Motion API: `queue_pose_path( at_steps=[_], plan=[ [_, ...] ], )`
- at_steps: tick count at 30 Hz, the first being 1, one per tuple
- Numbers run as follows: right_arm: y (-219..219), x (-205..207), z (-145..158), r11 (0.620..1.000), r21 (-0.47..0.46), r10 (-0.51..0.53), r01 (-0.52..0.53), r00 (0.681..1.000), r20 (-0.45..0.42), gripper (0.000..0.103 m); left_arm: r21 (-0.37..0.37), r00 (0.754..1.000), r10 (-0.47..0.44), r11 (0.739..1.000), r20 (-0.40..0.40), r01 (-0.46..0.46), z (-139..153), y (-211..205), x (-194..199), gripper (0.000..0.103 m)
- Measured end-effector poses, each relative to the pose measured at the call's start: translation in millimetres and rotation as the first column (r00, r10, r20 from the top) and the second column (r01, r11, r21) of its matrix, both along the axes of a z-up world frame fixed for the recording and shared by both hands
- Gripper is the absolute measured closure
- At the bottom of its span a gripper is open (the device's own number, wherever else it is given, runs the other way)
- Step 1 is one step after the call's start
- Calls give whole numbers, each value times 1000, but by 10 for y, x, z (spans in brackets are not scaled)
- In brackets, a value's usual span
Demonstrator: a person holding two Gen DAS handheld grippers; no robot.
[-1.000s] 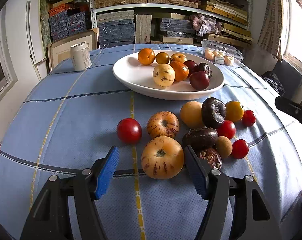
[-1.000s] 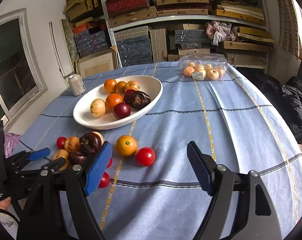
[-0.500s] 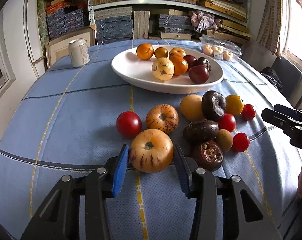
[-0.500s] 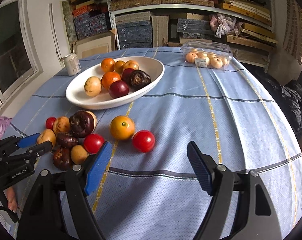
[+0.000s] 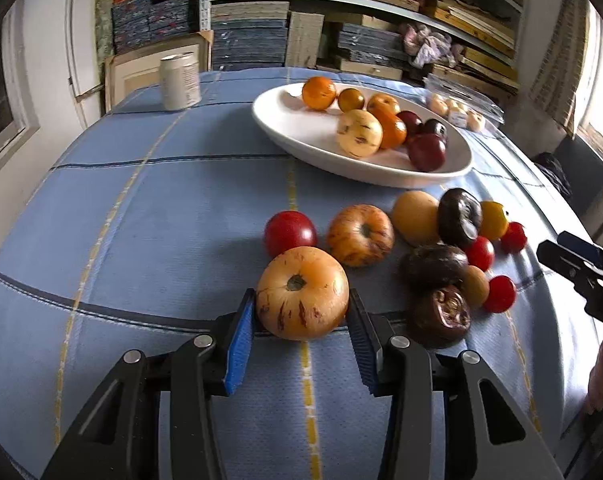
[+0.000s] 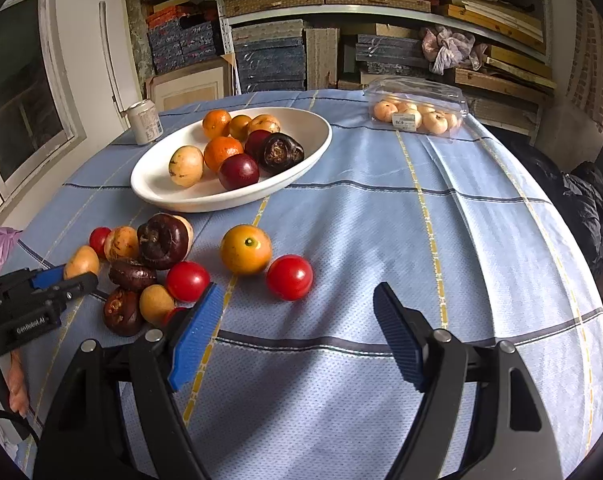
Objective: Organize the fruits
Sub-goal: 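Grasp a striped pale fruit with the left tool while the right tool grasps a red tomato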
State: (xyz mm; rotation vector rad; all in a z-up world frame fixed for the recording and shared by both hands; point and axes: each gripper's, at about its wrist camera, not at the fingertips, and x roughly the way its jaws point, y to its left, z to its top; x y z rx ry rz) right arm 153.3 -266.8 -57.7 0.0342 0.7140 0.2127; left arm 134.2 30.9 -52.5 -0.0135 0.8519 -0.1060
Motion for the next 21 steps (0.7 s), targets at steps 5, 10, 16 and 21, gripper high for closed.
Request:
queue_pose_path(
  at_steps=[5, 10, 16, 21],
  plan=[
    [24, 12, -30, 1000, -19, 3, -3, 1000, -6, 28, 19, 1000, -4, 1000, 7, 4, 8, -27, -20, 58],
    [83, 25, -50, 999, -45, 17, -17, 1000, -3, 36, 21, 1000, -5, 1000, 7, 5, 12, -36, -23, 58],
    [161, 94, -115, 997, -67, 38, -40, 999, -30, 48, 27, 1000, -10, 1000, 8, 10, 11, -38, -28, 58],
    [175, 151, -121, 997, -72, 35, -37, 999, -35, 49, 27, 1000, -13, 1000, 6, 13, 9, -49, -29, 58]
  ],
)
